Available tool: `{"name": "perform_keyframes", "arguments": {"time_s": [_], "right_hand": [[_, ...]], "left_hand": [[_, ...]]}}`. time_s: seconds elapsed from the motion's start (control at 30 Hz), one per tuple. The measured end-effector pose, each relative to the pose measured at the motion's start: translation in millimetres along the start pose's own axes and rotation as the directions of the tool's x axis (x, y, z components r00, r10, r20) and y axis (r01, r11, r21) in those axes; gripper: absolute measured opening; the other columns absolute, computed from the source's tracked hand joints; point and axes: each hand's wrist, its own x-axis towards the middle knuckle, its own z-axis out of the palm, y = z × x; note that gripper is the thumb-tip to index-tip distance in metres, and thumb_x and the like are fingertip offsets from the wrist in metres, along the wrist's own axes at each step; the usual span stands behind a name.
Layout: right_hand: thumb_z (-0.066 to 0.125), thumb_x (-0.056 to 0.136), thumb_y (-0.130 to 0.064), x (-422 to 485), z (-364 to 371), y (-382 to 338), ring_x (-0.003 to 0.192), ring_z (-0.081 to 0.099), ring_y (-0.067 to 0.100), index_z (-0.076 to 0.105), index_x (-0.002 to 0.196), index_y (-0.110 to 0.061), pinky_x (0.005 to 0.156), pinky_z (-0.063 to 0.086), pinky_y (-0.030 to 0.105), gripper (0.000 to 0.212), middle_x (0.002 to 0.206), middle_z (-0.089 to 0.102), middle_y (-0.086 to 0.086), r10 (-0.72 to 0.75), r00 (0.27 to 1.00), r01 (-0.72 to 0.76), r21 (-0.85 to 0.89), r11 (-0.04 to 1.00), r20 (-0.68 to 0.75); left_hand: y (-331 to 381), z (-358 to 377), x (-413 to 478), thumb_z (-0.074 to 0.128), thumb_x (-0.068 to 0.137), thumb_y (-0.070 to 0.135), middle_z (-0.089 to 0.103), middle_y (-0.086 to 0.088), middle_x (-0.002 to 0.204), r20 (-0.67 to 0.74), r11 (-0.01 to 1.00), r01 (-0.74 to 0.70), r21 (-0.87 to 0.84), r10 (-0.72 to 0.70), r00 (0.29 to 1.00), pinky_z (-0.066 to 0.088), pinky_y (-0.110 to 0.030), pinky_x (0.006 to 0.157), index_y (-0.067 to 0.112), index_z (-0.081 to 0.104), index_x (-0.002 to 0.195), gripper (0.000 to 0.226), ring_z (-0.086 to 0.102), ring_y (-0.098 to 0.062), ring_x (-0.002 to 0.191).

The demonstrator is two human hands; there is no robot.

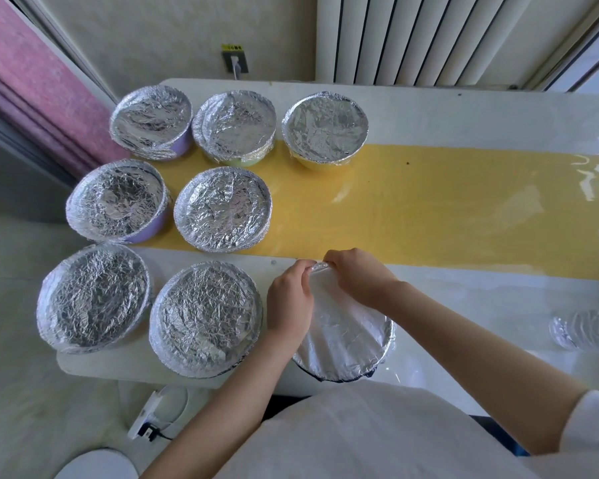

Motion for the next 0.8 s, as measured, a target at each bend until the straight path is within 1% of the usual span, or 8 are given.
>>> {"name": "perform_keyframes", "arguments": {"time_s": [0.07,0.13,0.2,0.33,0.43,0.57,0.67,0.8], "right_hand": [[0.039,0.088,0.0,0,1,-1,0.072,0.054,0.035,0.055,0.097,-0.006,0.056,0.034,0.034,0.019,0.087,0.063,0.019,-0.003,1.0,0.003,-0.027,1.0,-0.002],[0.039,0.088,0.0,0,2,1,0.078,0.057,0.036,0.056,0.101,-0.007,0.059,0.041,0.036,0.023,0.09,0.064,0.018,-0.012,1.0,0.012,-0.009,1.0,0.009],[0.037,0.092,-0.004,-2,2,3,0.087,0.059,0.035,0.058,0.109,-0.012,0.071,0.047,0.039,0.028,0.1,0.066,0.016,-0.019,1.0,0.017,0.073,0.997,0.021],[0.034,0.101,-0.014,-11,-2,10,0.108,0.058,0.028,0.056,0.125,-0.013,0.088,0.043,0.032,0.032,0.12,0.063,0.01,0.024,1.0,-0.021,0.26,0.965,-0.007],[0.035,0.101,-0.016,-15,-3,14,0.103,0.058,0.029,0.057,0.124,-0.014,0.081,0.041,0.029,0.032,0.116,0.065,0.011,0.033,0.999,-0.027,0.28,0.96,-0.015],[0.034,0.101,-0.014,-16,0,14,0.097,0.058,0.03,0.056,0.128,-0.014,0.066,0.028,0.021,0.034,0.111,0.066,0.014,0.033,0.999,-0.024,0.28,0.96,-0.026],[0.034,0.101,-0.013,-16,-1,11,0.098,0.058,0.032,0.055,0.128,-0.013,0.07,0.033,0.025,0.035,0.111,0.066,0.016,0.04,0.999,-0.031,0.255,0.966,-0.029],[0.036,0.096,-0.007,-14,1,8,0.098,0.059,0.034,0.058,0.122,-0.013,0.079,0.044,0.034,0.035,0.11,0.065,0.018,0.076,0.997,-0.069,0.198,0.978,-0.027]], "left_hand": [[0,-1,0,0.047,0.096,0.008,0.07,-0.01,0.098,0.011,1.0,0.007,0.01,-0.007,1.0,0.051,-0.035,0.073,0.007,0.064,0.109,0.022,0.066,-0.029,0.088],[3,-2,-2,0.044,0.097,0.009,0.069,-0.01,0.101,0.03,1.0,0.018,0.019,-0.019,0.999,0.05,-0.036,0.073,0.008,0.062,0.111,0.023,0.064,-0.028,0.09],[5,-5,-4,0.04,0.098,0.01,0.067,-0.009,0.103,0.067,0.998,0.036,0.058,-0.04,0.997,0.046,-0.035,0.07,0.008,0.058,0.111,0.022,0.062,-0.029,0.09],[3,-11,-12,0.034,0.097,0.003,0.062,-0.01,0.102,0.135,0.973,0.125,0.192,-0.152,0.979,0.037,-0.034,0.058,0.01,0.044,0.113,0.021,0.058,-0.03,0.08],[0,-17,-16,0.033,0.096,0.001,0.061,-0.014,0.108,0.127,0.975,0.175,0.14,-0.193,0.973,0.04,-0.036,0.062,0.008,0.042,0.116,0.023,0.058,-0.033,0.087],[-1,-16,-10,0.036,0.098,0.009,0.058,-0.006,0.124,0.143,0.99,0.135,0.037,-0.139,0.98,0.04,-0.028,0.083,0.01,0.05,0.124,0.029,0.055,-0.025,0.109],[-1,-12,-2,0.041,0.098,0.013,0.065,-0.006,0.11,0.138,0.994,0.108,0.002,-0.108,0.985,0.038,-0.022,0.074,0.01,0.059,0.116,0.025,0.059,-0.023,0.097],[0,-11,3,0.045,0.097,0.011,0.068,-0.008,0.089,0.118,0.992,0.126,-0.027,-0.122,0.985,0.039,-0.026,0.064,0.009,0.064,0.102,0.02,0.061,-0.023,0.079]]}}
